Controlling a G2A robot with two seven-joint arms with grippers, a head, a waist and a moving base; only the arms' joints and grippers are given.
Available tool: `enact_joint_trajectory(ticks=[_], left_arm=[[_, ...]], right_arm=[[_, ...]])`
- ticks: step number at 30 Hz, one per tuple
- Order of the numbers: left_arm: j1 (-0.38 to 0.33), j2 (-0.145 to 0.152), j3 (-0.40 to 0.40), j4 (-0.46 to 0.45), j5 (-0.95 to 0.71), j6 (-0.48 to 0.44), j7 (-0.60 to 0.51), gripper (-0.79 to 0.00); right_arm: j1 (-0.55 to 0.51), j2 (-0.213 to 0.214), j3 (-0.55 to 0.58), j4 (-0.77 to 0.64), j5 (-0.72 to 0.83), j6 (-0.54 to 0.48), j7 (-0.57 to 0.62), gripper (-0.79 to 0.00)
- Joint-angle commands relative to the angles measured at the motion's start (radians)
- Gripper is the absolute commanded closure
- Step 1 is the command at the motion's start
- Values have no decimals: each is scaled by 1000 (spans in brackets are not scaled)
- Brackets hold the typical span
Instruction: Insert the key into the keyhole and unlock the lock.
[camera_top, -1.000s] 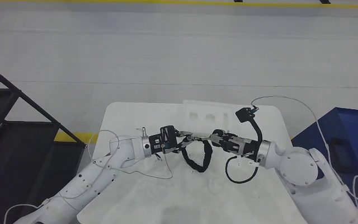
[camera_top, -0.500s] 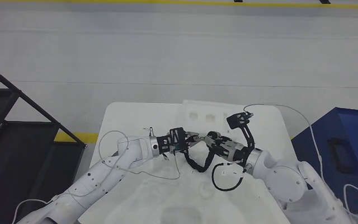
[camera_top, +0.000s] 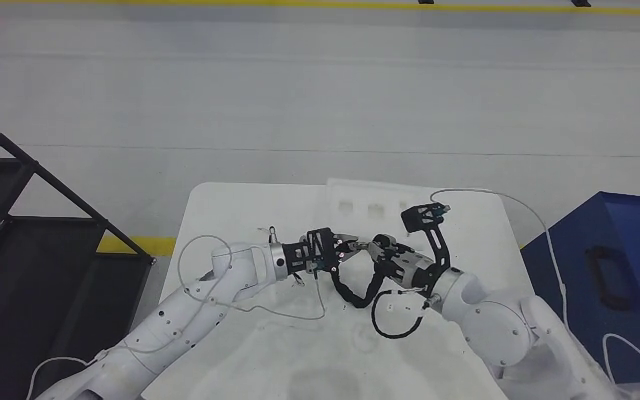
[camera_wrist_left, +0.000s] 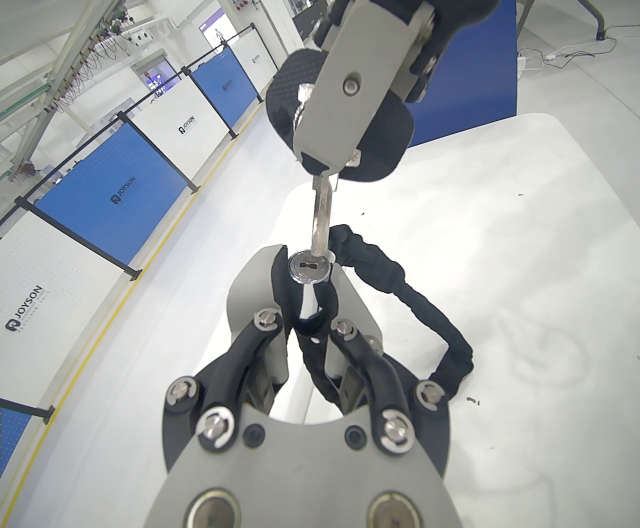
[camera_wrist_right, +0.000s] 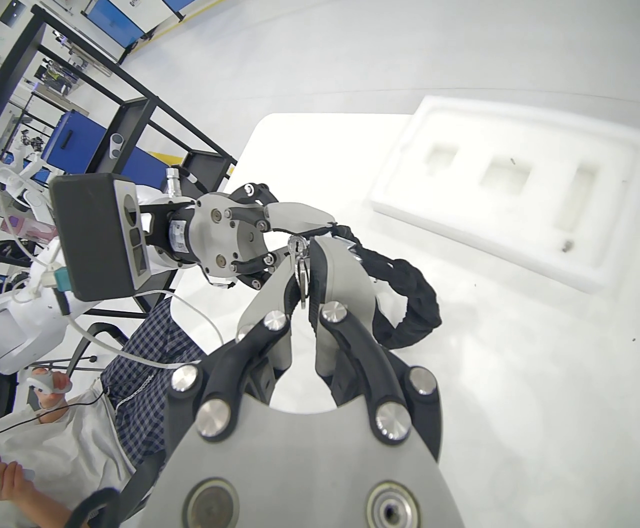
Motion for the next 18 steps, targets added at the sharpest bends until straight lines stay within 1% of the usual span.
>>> enact_joint_trajectory(ticks=[1,11,18], left_arm=[[4,-1,-5,-5,3,-1,-6,0],[17,-8,-19,-14,28,-2,-22,0],[25,-12,-29,-26,57,1,-24,0]], right_arm=[[4,-2,-3,4,2,0,1,0],[7,-9,-14,5,-28,18,-2,0],[10,-13,-18,5,-38,29,22,0]])
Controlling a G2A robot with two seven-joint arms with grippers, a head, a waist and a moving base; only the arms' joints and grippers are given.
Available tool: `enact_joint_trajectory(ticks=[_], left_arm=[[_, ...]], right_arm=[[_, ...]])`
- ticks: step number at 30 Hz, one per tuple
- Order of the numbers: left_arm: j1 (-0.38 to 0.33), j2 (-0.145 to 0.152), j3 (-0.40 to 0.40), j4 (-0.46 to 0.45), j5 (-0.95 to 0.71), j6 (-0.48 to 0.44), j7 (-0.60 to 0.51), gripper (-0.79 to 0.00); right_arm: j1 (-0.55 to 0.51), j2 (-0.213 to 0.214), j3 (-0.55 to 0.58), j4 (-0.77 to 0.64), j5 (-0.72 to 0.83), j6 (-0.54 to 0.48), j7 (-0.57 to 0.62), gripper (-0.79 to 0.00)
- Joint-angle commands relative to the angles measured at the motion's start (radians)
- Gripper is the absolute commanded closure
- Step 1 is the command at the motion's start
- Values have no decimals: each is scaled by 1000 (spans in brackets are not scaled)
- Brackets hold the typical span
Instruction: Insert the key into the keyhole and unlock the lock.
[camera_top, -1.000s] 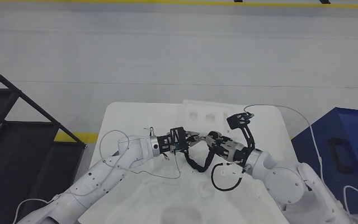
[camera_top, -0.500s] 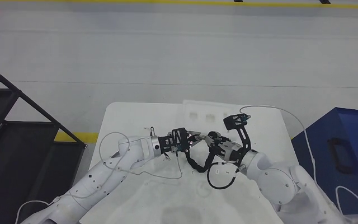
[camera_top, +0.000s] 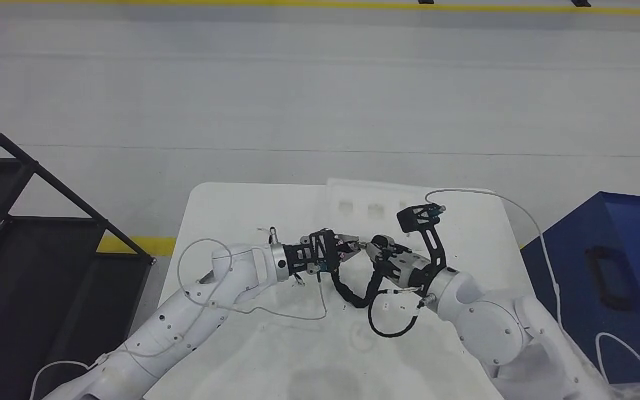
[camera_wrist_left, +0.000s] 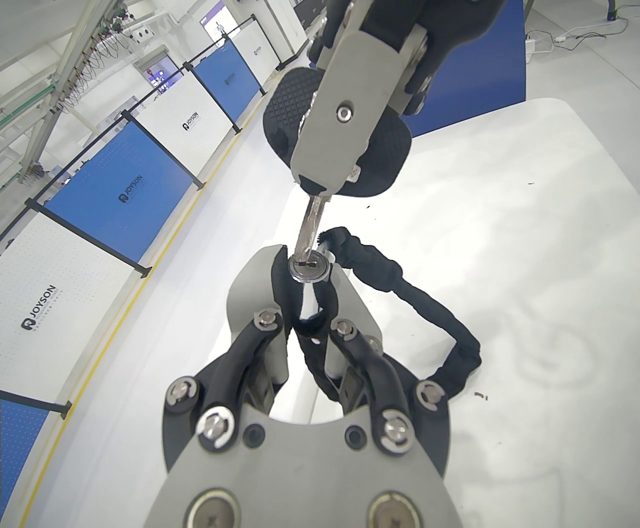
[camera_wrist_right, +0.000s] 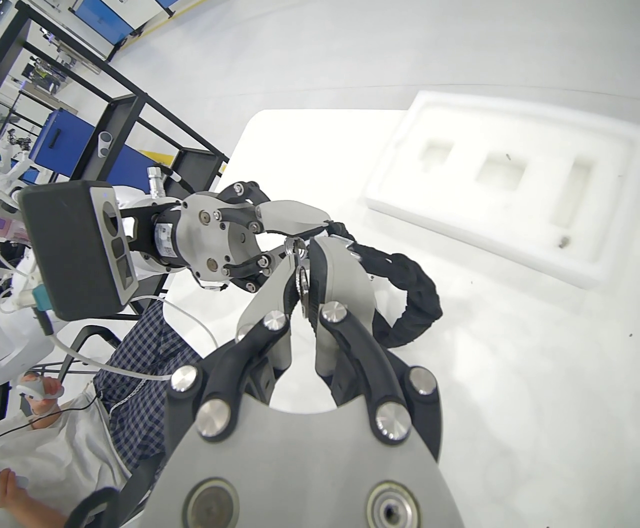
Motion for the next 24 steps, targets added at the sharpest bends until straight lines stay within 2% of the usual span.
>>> enact_joint_trajectory(ticks=[1,24], left_arm=[[2,-1,-2,-4,9,1,-2,0],[35,-5,-37,-45,172,28,4,0]], right_arm=[[2,-1,-1,1,-2,5,8,0],[40,-13,7,15,5,24,102,0]])
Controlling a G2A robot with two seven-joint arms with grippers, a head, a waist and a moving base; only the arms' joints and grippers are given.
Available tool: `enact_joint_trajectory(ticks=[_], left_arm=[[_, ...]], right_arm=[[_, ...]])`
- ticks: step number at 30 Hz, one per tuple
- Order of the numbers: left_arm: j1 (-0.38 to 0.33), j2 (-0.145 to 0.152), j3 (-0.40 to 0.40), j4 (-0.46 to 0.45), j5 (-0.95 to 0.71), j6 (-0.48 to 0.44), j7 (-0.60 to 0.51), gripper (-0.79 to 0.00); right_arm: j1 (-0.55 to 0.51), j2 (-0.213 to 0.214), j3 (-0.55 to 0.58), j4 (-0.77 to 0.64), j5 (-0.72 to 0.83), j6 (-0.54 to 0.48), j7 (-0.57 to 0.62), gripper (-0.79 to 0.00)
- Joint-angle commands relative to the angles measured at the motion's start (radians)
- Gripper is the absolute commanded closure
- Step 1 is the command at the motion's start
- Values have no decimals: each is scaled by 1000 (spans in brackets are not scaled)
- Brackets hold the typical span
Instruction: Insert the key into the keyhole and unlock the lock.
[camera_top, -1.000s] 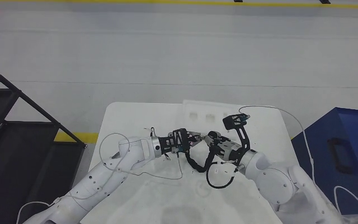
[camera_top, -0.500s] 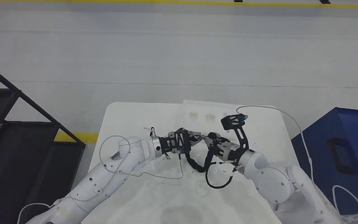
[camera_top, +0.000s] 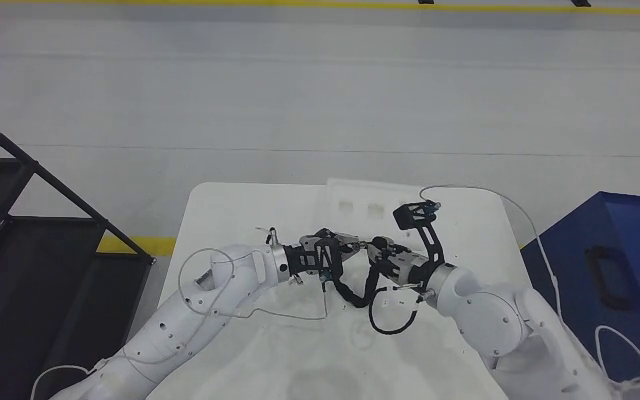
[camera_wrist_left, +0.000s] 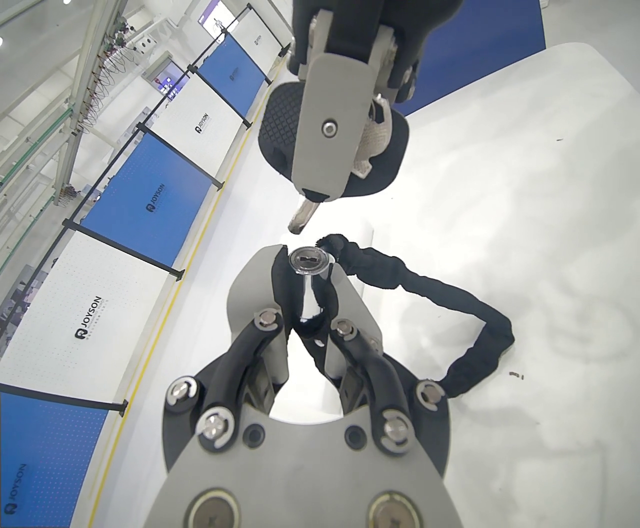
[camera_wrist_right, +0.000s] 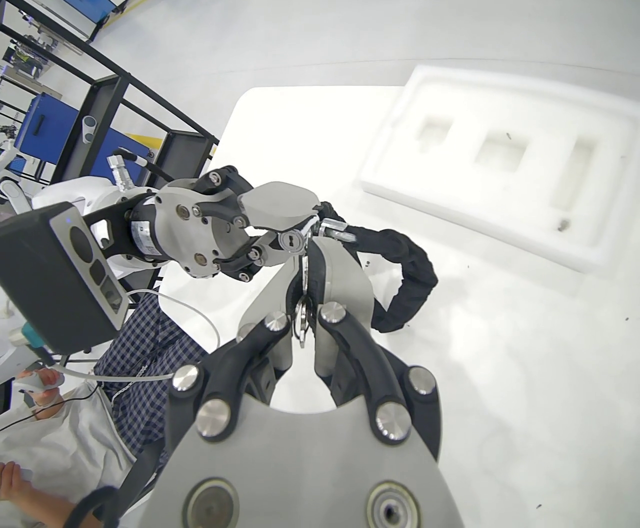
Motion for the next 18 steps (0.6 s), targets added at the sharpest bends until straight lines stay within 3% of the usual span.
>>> enact_joint_trajectory(ticks=[1,18], left_arm=[[2,-1,-2,1,7,-1,6,0],[23,-5,-58,37,-61,-23,122,0]], right_arm=[[2,0,5,2,8,-5,12,0],[53,1,40,78,103,-49,168,0]])
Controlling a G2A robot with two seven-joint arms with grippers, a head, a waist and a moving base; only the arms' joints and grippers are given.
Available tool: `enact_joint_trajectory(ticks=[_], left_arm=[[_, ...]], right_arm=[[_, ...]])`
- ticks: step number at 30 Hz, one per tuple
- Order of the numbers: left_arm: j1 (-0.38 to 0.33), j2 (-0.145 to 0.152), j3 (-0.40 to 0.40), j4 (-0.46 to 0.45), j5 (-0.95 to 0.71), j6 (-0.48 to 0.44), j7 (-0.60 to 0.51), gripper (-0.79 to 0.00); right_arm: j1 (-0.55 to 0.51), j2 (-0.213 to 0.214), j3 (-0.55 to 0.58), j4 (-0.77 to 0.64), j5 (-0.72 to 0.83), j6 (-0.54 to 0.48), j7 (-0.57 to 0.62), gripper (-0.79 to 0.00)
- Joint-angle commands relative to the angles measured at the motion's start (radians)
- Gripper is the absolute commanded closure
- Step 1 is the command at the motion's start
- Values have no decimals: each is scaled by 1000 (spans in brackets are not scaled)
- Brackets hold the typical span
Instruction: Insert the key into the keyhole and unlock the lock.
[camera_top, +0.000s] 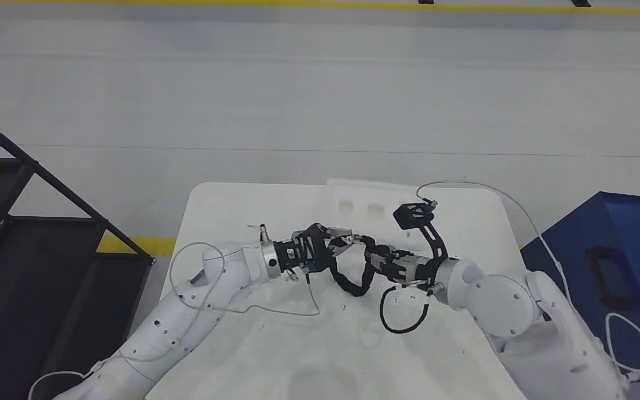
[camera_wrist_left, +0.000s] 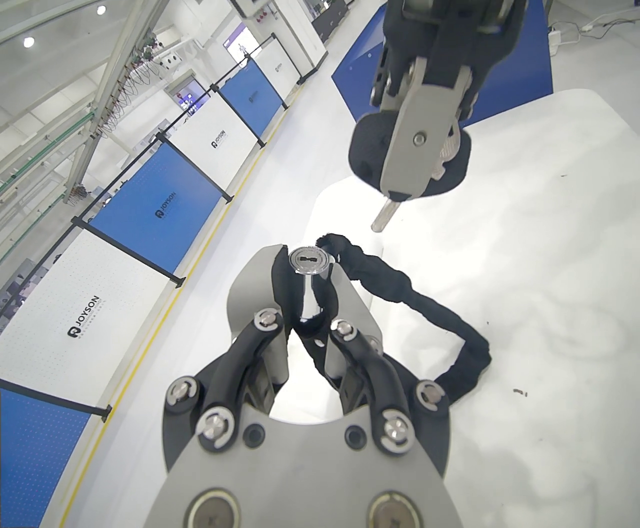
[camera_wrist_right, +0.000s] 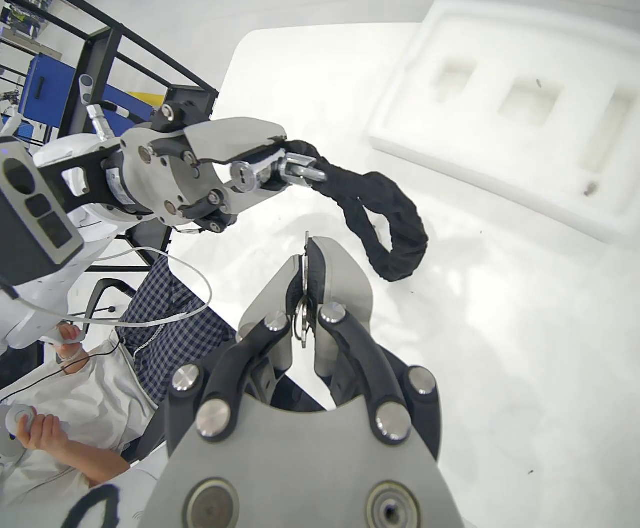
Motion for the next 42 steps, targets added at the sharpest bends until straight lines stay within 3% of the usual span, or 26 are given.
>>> enact_joint_trajectory(ticks=[1,26,36,42], left_arm=[[3,0,0,-7,6,-9,2,0],[-13,-13,10,19,7,-104,134,0],[-28,-8,-1,51,125,-79,214,0],[-44,-3,5,67,209,-77,281,0]], right_arm=[[10,-2,-2,14,3,3,-11,0],[62,-13,-23,99,33,9,-14,0],[0,13,99,-22,89,-55,128,0],[-27,22,113,-65,97,-101,158,0]])
